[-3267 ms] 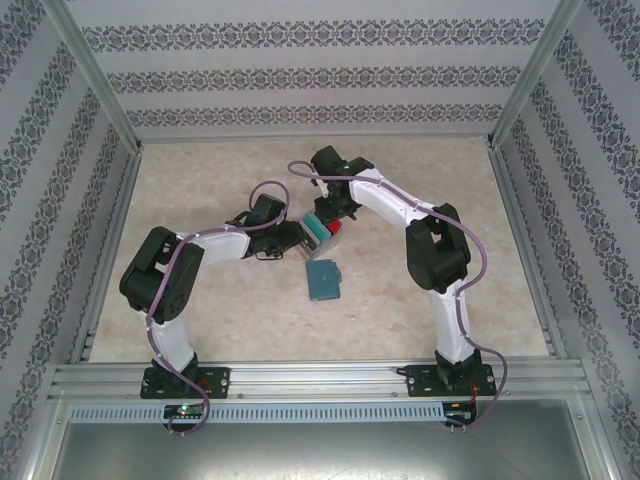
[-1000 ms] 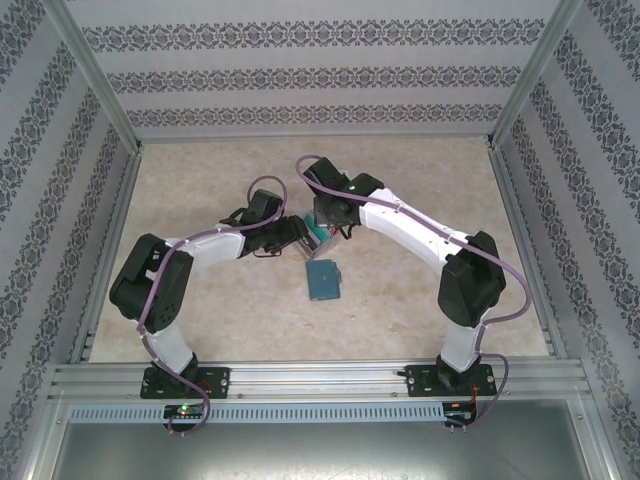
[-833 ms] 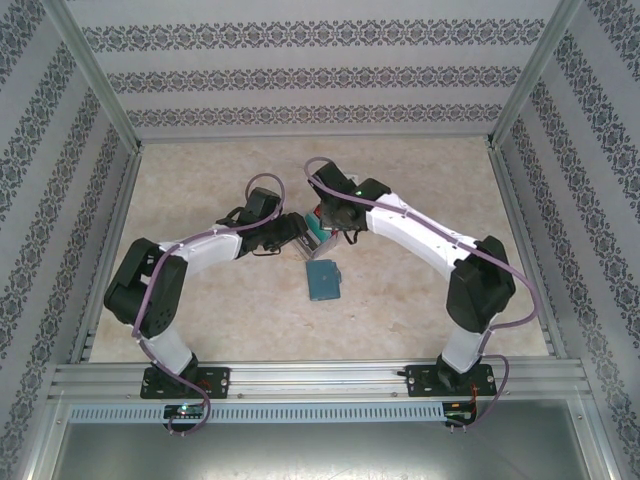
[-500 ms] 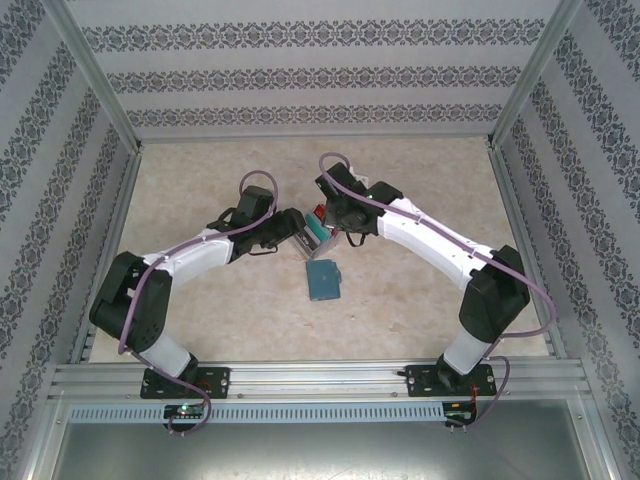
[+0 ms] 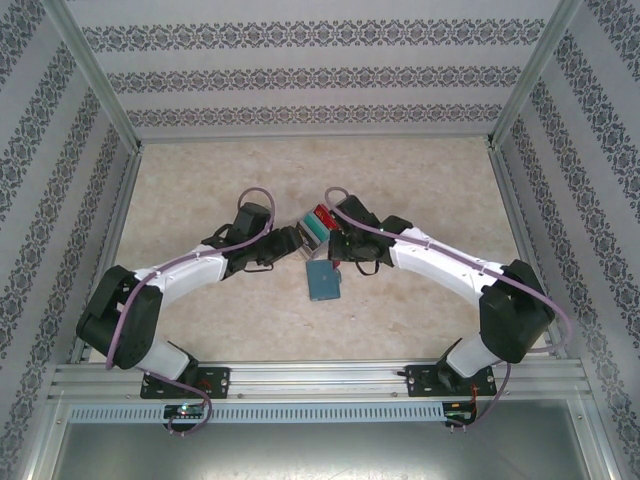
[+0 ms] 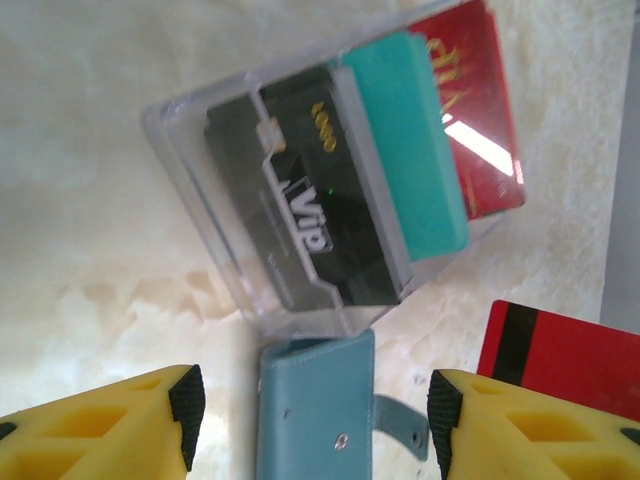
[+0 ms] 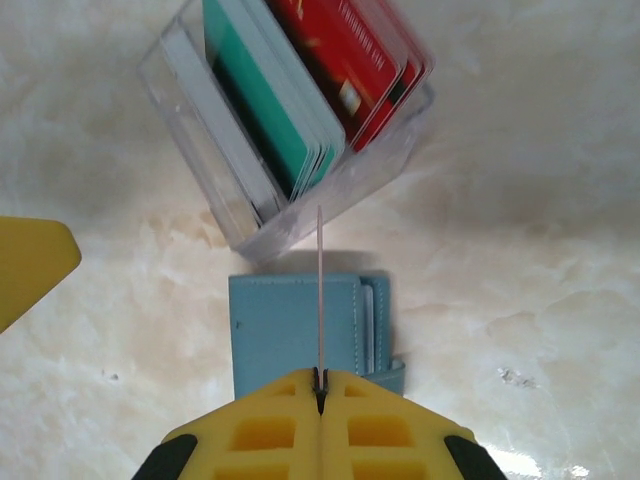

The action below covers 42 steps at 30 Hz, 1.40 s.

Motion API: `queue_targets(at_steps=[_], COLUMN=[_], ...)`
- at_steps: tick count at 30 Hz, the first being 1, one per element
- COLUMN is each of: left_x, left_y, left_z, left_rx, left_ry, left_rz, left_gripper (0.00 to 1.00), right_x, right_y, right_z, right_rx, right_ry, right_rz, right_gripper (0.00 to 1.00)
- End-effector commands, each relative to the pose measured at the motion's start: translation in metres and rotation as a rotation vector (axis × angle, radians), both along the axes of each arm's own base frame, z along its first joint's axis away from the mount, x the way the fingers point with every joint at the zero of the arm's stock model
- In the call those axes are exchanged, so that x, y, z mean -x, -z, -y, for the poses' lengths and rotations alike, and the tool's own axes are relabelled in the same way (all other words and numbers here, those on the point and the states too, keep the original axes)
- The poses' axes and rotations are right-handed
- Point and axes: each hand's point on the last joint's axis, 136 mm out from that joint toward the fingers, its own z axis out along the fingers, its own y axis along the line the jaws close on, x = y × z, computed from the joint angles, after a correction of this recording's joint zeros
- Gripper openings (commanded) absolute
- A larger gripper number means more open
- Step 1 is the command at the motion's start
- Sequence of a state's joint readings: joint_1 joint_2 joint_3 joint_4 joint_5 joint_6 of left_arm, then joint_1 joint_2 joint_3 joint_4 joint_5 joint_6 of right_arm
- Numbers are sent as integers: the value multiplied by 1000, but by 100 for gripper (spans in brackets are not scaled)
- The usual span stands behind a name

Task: Put the credit cards into the card holder

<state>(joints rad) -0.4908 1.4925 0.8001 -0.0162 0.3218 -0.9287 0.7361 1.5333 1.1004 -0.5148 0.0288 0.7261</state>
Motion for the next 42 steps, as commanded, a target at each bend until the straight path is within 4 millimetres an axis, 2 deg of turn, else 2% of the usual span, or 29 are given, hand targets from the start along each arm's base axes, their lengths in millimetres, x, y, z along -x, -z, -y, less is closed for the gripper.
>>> queue_targets(at_steps=[1, 4, 8, 13, 19, 22, 28, 32, 36, 42], left_x=[11, 15, 19, 23, 25, 27, 31, 33, 33, 35], left_y=[-1, 5, 11, 17, 25, 29, 42, 48, 52, 54], left_z=[7, 10, 13, 19, 30, 33, 34, 32, 36, 39], left_rx=[22, 16, 11, -1, 1, -4, -15, -24, -18, -19], left_ry=[12, 19, 28, 59, 111, 122, 123, 121, 125, 131], left_rz=[-10, -30, -45, -56, -78, -89, -117, -125, -135, -139], left_gripper=[63, 63, 63, 61, 60, 60, 55, 53, 52, 50], right_x=[8, 9, 9, 6, 6, 5, 2, 6, 10, 12], right_y=[13, 26, 45, 56, 66, 69, 49, 39, 50, 63], right_z=[-11, -10, 5, 29, 11, 10, 19, 11, 3, 5], right_rx=[-15, 1, 67, 79, -65, -83, -81, -137, -147, -119], right_ry=[-43, -33, -2, 38, -23, -19, -7, -57, -92, -84], right_rz=[-7, -18, -35, -47, -65, -60, 22, 57, 15, -17], right_gripper=[0, 0, 0, 0, 0, 0, 0, 0, 0, 0])
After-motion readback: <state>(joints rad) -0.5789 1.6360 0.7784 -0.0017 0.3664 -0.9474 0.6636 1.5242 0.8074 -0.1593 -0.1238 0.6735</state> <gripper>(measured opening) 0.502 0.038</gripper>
